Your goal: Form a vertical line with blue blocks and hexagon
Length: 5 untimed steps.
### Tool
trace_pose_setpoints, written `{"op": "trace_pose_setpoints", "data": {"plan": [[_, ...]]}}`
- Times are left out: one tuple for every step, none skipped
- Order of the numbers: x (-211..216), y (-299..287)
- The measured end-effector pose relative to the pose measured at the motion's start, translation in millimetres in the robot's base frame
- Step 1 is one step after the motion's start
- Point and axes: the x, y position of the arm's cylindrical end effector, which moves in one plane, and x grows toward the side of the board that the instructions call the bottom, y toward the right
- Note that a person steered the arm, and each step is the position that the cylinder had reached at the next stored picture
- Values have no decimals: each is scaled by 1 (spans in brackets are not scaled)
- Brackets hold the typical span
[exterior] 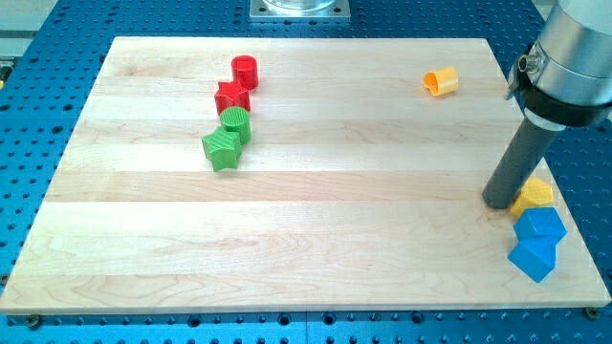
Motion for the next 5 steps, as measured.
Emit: {"op": "trace_pose_setpoints", "data": {"plan": [[26, -25], [55, -6], [67, 1], [69, 5], [87, -16]]}}
